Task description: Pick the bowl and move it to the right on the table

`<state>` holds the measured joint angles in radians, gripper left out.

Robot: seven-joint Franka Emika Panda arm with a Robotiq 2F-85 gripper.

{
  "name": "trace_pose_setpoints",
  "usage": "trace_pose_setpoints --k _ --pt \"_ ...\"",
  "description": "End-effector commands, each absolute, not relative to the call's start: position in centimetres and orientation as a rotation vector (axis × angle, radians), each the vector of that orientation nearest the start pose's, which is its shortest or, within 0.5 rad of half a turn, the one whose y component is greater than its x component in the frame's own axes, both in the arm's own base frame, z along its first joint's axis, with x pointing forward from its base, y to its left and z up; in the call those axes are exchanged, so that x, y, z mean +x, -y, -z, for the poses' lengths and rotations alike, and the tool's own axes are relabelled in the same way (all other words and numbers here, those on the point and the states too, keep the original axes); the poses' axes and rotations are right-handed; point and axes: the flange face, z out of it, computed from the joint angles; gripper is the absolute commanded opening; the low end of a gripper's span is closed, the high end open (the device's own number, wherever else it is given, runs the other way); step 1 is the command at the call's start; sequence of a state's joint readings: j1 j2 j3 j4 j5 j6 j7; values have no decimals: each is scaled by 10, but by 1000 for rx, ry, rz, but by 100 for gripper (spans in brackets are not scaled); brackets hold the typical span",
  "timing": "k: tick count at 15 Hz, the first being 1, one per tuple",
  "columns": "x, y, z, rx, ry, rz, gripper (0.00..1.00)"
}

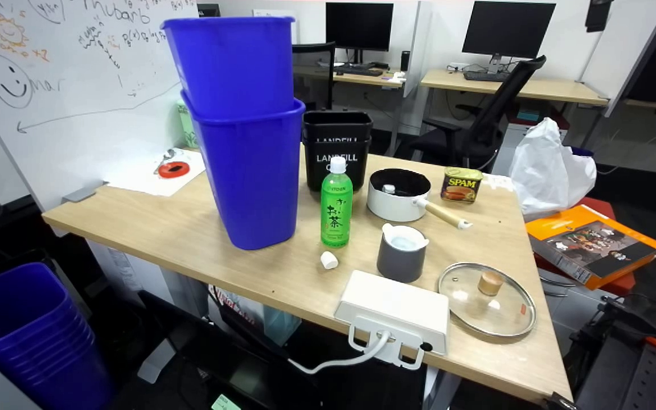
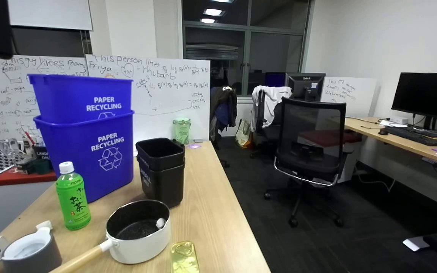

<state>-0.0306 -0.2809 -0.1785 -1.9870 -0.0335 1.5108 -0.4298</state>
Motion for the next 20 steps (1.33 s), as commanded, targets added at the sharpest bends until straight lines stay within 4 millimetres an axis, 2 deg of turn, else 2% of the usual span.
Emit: trace_pose_setpoints --k 1,6,8,10,11,12,13,16,20 --pt "444 85 -557 -3008 399 -255 100" --pt "463 4 -513 -2998 657 -110 100" --pt "469 -19 -489 -3020 773 -48 100" --pt "470 -34 -465 -3039 881 23 100" --pt "469 -38 -452 -3042 899 50 100" --pt "472 -37 -463 -3033 823 -20 100" --pt "471 -40 -454 -3034 831 -22 100" --pt "472 -39 -462 -3037 827 -1 100" --pt "472 -38 -462 -3044 854 -6 100"
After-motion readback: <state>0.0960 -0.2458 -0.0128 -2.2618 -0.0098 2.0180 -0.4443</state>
